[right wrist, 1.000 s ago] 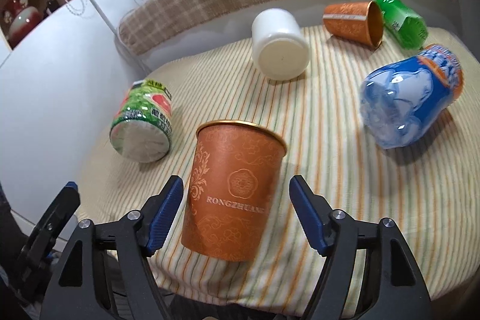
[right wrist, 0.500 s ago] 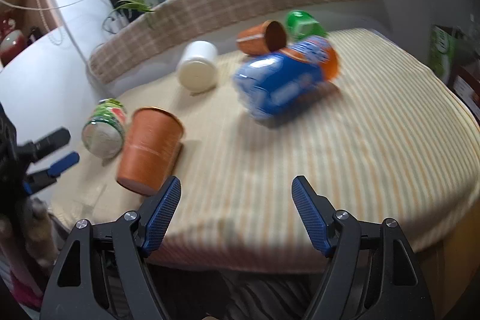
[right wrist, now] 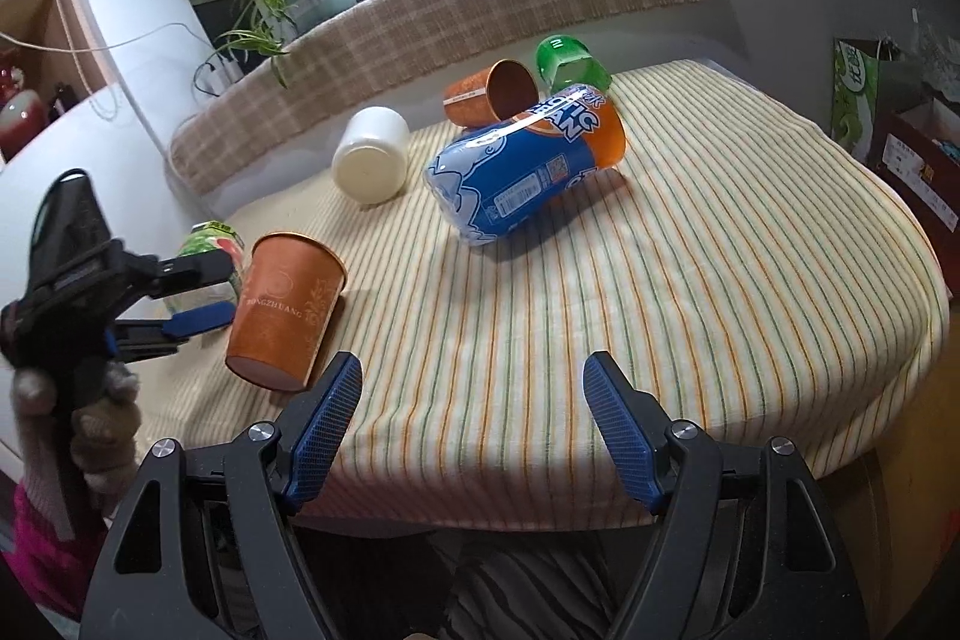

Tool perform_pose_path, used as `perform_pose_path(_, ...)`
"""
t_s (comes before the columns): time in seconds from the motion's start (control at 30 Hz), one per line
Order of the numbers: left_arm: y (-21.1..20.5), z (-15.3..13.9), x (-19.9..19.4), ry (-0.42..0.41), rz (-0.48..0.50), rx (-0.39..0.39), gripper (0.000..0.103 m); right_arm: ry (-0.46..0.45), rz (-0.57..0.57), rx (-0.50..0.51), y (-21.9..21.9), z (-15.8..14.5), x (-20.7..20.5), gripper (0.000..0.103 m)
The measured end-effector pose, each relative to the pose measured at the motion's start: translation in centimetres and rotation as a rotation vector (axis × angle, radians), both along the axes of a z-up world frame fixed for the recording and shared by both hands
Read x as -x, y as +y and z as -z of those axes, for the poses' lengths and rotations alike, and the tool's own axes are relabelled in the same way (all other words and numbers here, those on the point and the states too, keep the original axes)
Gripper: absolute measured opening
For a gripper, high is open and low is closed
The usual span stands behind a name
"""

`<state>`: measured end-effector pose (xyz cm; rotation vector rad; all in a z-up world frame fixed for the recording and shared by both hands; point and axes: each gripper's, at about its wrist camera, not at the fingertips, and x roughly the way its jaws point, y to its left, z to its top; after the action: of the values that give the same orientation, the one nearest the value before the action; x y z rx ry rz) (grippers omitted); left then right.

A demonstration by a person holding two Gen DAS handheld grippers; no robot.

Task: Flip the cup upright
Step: 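Lift the orange cup with the right tool and carry it toward the left tool, then grasp the orange cup with the left tool while the right tool releases it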

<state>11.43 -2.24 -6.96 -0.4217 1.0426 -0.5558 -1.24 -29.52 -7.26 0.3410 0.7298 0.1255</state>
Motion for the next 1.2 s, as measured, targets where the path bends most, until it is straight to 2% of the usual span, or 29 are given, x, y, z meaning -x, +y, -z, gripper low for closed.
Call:
perform_pose_path(0.2, -0.8, 1.0, -1.3, 0.047, 0.012, 0.012, 0.082, 0.011, 0.015, -0.011, -0.6, 0.5, -0.2, 0.076)
perform_pose_path(0.33, -1.2, 1.8, -2.1, 0.083, 0.022, 0.033, 0.078, 0.017, 0.025, -0.018, -0.8, 0.7, -0.3, 0.076)
perform_pose_path(0.67, -1.9, 2.6, -2.9, 0.106, 0.034, 0.029, 0.070, 0.025, 0.031, -0.021, -1.0, 1.1, -0.3, 0.076)
perform_pose_path(0.93, -2.3, 2.3, -2.6, 0.082, 0.041, -0.001, 0.069, 0.032, 0.040, -0.023, -1.1, 1.3, -0.3, 0.076)
perform_pose_path(1.2, -2.9, 0.8, -1.5, -0.011, 0.045, -0.063, 0.069, 0.034, 0.039, -0.021, -1.0, 1.4, -0.3, 0.076)
